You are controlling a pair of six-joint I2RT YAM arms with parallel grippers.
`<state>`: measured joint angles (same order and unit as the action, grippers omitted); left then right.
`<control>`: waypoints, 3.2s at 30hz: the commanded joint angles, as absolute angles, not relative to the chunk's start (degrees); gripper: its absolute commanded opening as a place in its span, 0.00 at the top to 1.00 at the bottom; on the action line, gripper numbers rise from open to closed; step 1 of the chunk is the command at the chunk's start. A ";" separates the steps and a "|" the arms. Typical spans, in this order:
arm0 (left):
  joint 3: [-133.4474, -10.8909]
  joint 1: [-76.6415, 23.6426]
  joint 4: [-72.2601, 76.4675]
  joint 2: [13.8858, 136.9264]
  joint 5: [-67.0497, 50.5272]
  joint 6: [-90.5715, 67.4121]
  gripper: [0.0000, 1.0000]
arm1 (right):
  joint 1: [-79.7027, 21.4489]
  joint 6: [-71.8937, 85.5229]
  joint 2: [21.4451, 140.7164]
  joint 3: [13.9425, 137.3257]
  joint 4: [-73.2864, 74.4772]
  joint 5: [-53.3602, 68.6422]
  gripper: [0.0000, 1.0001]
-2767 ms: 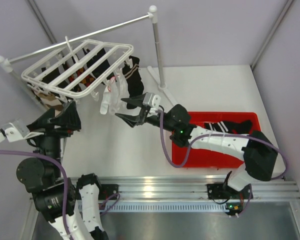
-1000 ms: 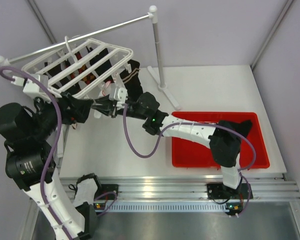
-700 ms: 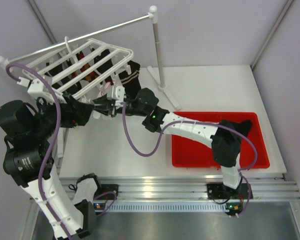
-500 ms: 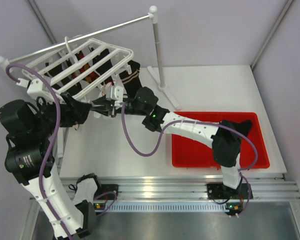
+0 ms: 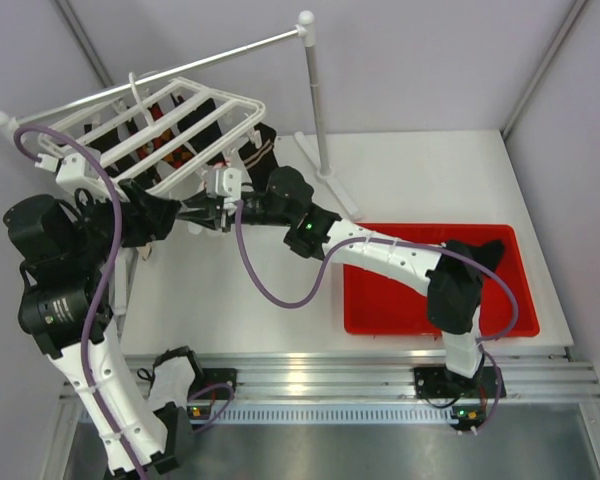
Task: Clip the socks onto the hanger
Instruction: Open the clamp at the hanger, then pick up the sock from the bin.
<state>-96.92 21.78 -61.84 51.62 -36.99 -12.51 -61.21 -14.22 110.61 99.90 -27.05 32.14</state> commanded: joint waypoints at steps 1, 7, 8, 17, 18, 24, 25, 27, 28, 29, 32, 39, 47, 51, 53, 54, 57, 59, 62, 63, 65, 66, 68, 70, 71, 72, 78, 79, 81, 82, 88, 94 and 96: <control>-96.33 22.06 -55.91 51.50 -37.18 -13.18 0.32 | -60.73 -14.94 107.49 102.39 -25.31 34.28 1.00; -93.34 22.06 -51.51 50.28 -38.41 -15.99 0.33 | -60.65 -15.38 107.49 103.01 -23.82 34.45 1.00; -92.56 22.15 -50.02 50.10 -38.76 -16.34 0.33 | -60.73 -15.38 107.58 103.09 -23.21 34.45 1.00; -91.85 22.06 -48.08 51.33 -41.04 -17.22 0.34 | -60.65 -16.44 108.28 105.56 -19.34 34.89 1.00; -91.67 22.06 -47.82 51.24 -40.96 -17.49 0.36 | -60.73 -16.44 108.28 105.56 -19.25 34.89 1.00; -91.23 22.06 -46.58 51.59 -41.40 -17.05 0.39 | -60.73 -16.53 108.98 106.96 -17.23 34.89 1.00; -90.97 22.06 -46.06 51.50 -41.31 -16.96 0.40 | -60.82 -16.52 109.07 107.14 -16.70 34.98 1.00; -90.79 22.06 -45.62 51.50 -41.31 -16.96 0.40 | -60.82 -16.70 109.42 107.75 -16.17 34.98 1.00; -90.53 22.06 -45.09 51.59 -41.48 -17.14 0.40 | -60.82 -16.87 109.51 107.84 -15.74 34.98 1.00; -90.18 22.06 -44.65 51.42 -41.66 -17.40 0.40 | -60.82 -16.96 109.60 108.02 -15.47 34.89 1.00; -88.86 22.06 -43.42 51.33 -41.92 -17.84 0.40 | -60.73 -17.31 110.48 109.16 -14.16 34.63 1.00; -87.98 22.06 -41.31 51.59 -42.72 -18.63 0.39 | -60.82 -17.75 112.24 111.27 -12.13 34.01 1.00; -86.31 22.06 -39.55 51.68 -42.71 -18.81 0.66 | -60.91 -18.02 112.85 111.88 -11.34 34.01 1.00; -85.78 22.15 -39.20 51.85 -42.89 -19.25 0.84 | -60.91 -17.93 112.85 111.97 -10.99 33.93 0.96; -85.69 22.06 -39.11 51.86 -42.89 -19.60 0.95 | -60.91 -17.84 112.59 111.80 -10.72 33.49 0.85; -85.52 22.06 -39.11 51.77 -42.89 -19.69 0.99 | -60.82 -17.75 112.41 111.62 -10.46 33.40 0.77; -84.73 22.15 -38.23 51.24 -42.89 -20.39 1.00 | -60.82 -17.84 110.84 109.44 -10.20 32.78 0.57; -84.11 22.06 -37.97 51.07 -43.15 -20.74 1.00 | -60.82 -18.19 108.82 106.72 -9.85 31.65 0.48; -83.41 22.06 -37.71 50.63 -43.33 -21.09 1.00 | -60.65 -18.46 105.40 102.33 -8.79 29.89 0.34; -83.15 22.06 -37.53 50.45 -43.33 -21.18 1.00 | -60.30 -18.46 104.42 101.09 -7.83 29.45 0.26; -82.71 22.06 -37.35 50.27 -43.33 -21.27 1.00 | -59.86 -18.46 100.83 98.54 -6.16 28.48 0.18; -82.53 22.06 -37.09 50.10 -43.42 -21.36 1.00 | -58.90 -18.37 99.59 96.00 -3.28 28.39 0.07; -82.18 22.06 -37.09 49.84 -43.59 -21.27 1.00 | -57.75 -17.32 95.65 92.05 -0.28 28.04 0.00; -81.91 22.06 -37.09 49.92 -43.77 -21.44 1.00 | -54.94 -16.09 92.83 89.31 4.98 27.86 0.00; -81.91 22.06 -36.92 49.92 -43.94 -21.53 1.00 | -53.63 -14.26 89.85 86.43 6.31 28.38 0.01; -81.65 22.15 -36.74 49.92 -44.03 -21.71 1.00 | -50.57 -13.19 88.43 85.00 7.63 28.91 0.00; -81.04 22.06 -36.30 49.92 -44.12 -21.62 1.00 | -33.97 -17.11 77.53 75.07 24.23 36.47 0.00; -80.95 22.06 -36.39 49.75 -44.21 -21.71 1.00 | -31.92 -19.14 76.39 74.19 27.30 36.82 0.00; -80.86 22.06 -36.30 49.66 -44.30 -21.80 1.00 | -25.36 -23.11 73.66 71.29 36.19 35.69 0.02; -80.69 22.06 -36.12 49.48 -44.38 -22.06 1.00 | -22.88 -24.07 72.87 70.32 38.73 35.60 0.03; -78.49 22.06 -34.80 48.78 -45.70 -23.99 1.00 | -5.47 -35.31 66.36 57.14 40.42 28.40 0.19; -78.84 22.06 -34.45 49.04 -45.53 -23.99 1.00 | 8.25 -64.13 72.67 55.45 48.40 28.74 0.37; -79.10 22.06 -34.54 49.13 -45.88 -23.99 1.00 | 11.07 -71.79 77.42 58.61 50.35 29.36 0.38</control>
